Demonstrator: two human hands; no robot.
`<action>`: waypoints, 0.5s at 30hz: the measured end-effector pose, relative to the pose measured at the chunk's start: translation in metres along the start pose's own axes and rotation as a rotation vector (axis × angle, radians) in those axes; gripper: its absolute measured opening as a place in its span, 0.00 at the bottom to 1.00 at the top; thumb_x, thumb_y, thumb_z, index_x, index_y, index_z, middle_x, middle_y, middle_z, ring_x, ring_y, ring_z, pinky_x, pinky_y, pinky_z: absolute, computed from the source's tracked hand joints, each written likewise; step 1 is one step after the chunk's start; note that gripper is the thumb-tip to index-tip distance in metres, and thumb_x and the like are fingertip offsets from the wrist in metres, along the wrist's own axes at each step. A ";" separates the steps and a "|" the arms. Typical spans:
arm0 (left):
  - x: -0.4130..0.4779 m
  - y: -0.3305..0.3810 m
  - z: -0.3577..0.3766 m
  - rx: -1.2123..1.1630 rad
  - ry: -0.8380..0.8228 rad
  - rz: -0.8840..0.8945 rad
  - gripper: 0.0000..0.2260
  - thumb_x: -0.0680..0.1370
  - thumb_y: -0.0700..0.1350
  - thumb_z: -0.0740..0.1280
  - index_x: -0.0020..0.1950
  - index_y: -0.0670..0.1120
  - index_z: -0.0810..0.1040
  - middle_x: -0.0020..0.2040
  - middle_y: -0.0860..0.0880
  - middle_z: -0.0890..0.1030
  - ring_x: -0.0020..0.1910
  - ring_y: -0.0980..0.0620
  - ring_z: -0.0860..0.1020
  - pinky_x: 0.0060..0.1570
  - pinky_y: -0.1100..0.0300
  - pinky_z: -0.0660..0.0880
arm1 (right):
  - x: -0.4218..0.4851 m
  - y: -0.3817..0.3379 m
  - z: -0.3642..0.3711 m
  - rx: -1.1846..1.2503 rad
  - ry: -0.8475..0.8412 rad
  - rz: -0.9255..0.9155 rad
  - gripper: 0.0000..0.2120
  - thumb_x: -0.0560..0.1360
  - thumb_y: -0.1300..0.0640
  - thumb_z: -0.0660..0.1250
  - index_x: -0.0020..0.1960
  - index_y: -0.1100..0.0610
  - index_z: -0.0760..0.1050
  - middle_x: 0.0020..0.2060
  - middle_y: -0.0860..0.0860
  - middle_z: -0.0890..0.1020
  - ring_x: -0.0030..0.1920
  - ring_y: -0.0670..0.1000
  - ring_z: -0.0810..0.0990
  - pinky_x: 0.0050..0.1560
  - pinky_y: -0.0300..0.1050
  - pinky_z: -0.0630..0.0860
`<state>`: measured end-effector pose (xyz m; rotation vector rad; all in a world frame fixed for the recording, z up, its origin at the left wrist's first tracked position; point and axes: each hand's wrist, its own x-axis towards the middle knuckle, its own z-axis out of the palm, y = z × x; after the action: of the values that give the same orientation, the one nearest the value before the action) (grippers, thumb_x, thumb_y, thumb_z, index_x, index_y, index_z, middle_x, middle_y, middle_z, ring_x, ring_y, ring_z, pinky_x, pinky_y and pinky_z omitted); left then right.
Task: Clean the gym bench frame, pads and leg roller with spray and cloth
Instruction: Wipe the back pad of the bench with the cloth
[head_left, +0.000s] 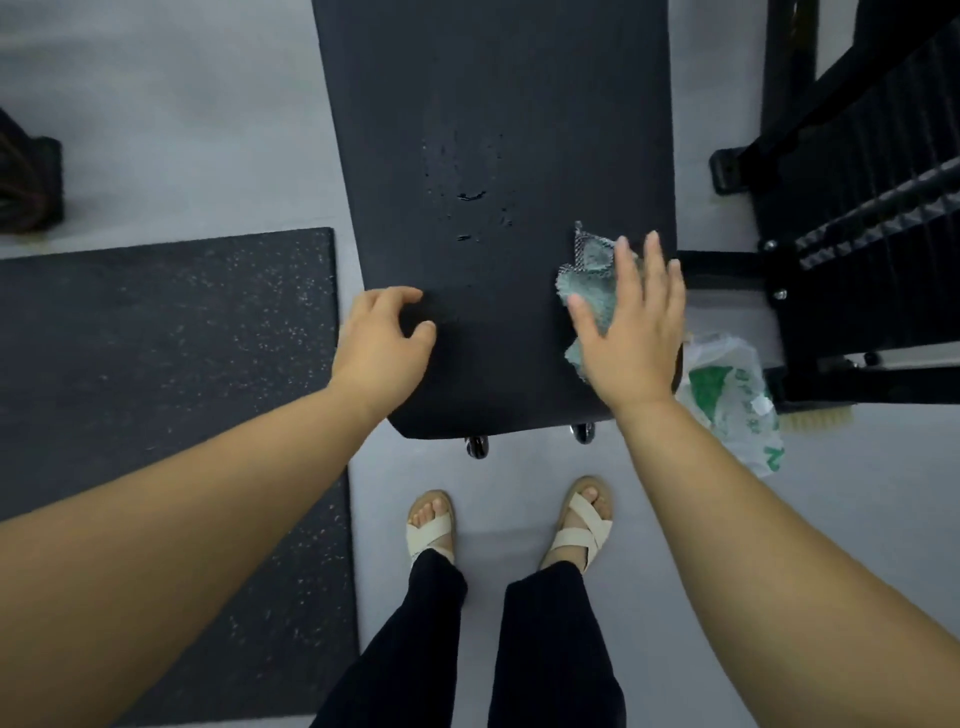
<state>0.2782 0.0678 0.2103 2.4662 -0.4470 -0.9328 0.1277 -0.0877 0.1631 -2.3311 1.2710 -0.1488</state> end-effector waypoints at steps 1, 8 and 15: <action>-0.001 -0.006 -0.002 -0.024 -0.016 -0.027 0.19 0.79 0.47 0.62 0.69 0.49 0.68 0.69 0.49 0.64 0.65 0.48 0.69 0.67 0.51 0.67 | -0.004 0.002 0.012 -0.103 -0.053 -0.039 0.33 0.78 0.40 0.57 0.77 0.51 0.52 0.77 0.52 0.50 0.76 0.59 0.47 0.73 0.56 0.46; -0.008 -0.030 -0.017 -0.155 -0.215 -0.015 0.19 0.80 0.45 0.61 0.72 0.51 0.66 0.63 0.58 0.72 0.61 0.59 0.71 0.56 0.75 0.66 | -0.027 -0.033 0.069 -0.273 -0.015 -0.281 0.29 0.78 0.45 0.55 0.76 0.53 0.57 0.75 0.54 0.58 0.74 0.63 0.54 0.73 0.56 0.49; -0.001 -0.032 -0.021 -0.166 -0.183 -0.018 0.19 0.80 0.47 0.60 0.71 0.51 0.66 0.64 0.53 0.71 0.60 0.54 0.73 0.59 0.59 0.71 | -0.012 -0.003 0.064 -0.453 -0.055 -0.910 0.22 0.72 0.63 0.60 0.66 0.55 0.73 0.66 0.55 0.74 0.66 0.66 0.71 0.65 0.64 0.63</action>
<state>0.2964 0.1016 0.2080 2.2491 -0.3913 -1.1609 0.1431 -0.0542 0.1096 -3.1135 0.1240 -0.0890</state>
